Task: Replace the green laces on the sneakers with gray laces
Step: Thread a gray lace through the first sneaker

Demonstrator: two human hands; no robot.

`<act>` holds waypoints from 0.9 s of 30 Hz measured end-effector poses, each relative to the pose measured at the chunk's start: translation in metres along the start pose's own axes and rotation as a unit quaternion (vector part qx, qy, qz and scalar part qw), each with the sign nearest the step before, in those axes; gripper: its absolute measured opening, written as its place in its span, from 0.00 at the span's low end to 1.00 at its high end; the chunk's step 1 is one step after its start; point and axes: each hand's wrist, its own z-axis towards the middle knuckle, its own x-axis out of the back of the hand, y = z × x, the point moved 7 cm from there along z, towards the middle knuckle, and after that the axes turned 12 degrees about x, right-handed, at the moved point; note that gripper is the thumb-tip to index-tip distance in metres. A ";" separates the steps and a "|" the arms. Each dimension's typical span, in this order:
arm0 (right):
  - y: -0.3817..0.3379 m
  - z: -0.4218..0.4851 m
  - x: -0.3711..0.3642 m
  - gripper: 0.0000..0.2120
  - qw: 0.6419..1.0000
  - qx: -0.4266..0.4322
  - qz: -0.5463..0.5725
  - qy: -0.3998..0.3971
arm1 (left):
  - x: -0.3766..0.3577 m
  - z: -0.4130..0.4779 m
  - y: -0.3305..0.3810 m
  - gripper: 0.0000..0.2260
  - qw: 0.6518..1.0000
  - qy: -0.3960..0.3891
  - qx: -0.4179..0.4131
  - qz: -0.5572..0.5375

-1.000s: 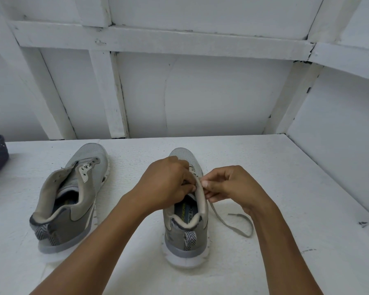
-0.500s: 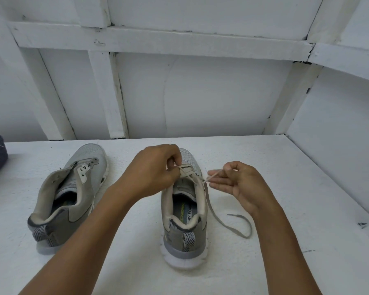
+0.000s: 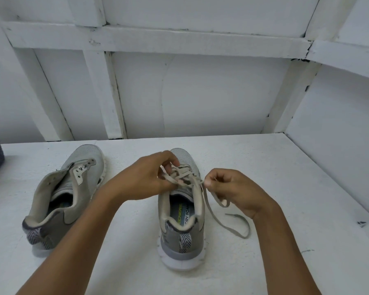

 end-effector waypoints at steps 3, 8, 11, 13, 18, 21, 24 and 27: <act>0.002 0.005 0.006 0.07 0.970 -0.001 0.231 0.073 | -0.002 -0.001 -0.007 0.19 1.000 -0.015 0.016 0.003; 0.011 0.003 0.017 0.09 0.911 -0.031 0.382 0.152 | -0.005 0.000 -0.009 0.18 0.999 -0.030 0.022 -0.014; 0.020 0.002 0.017 0.13 0.941 -0.050 0.287 0.174 | -0.007 0.000 -0.007 0.18 0.999 -0.029 0.013 -0.013; 0.017 0.000 0.016 0.09 0.974 -0.033 0.168 0.150 | -0.005 0.000 -0.004 0.16 1.000 -0.010 -0.008 -0.012; -0.006 -0.002 0.001 0.02 0.998 0.035 -0.057 0.020 | -0.001 -0.001 0.015 0.08 0.994 0.041 -0.089 0.050; -0.007 0.002 -0.001 0.04 0.995 0.046 -0.083 0.014 | -0.006 0.001 0.025 0.04 0.987 0.035 -0.114 0.110; -0.004 0.004 0.002 0.05 0.994 0.037 -0.097 0.027 | -0.006 0.002 0.029 0.02 0.988 0.013 -0.117 0.100; -0.004 0.005 0.002 0.04 0.994 0.047 -0.097 0.027 | -0.004 0.005 0.025 0.04 0.997 -0.016 -0.069 0.031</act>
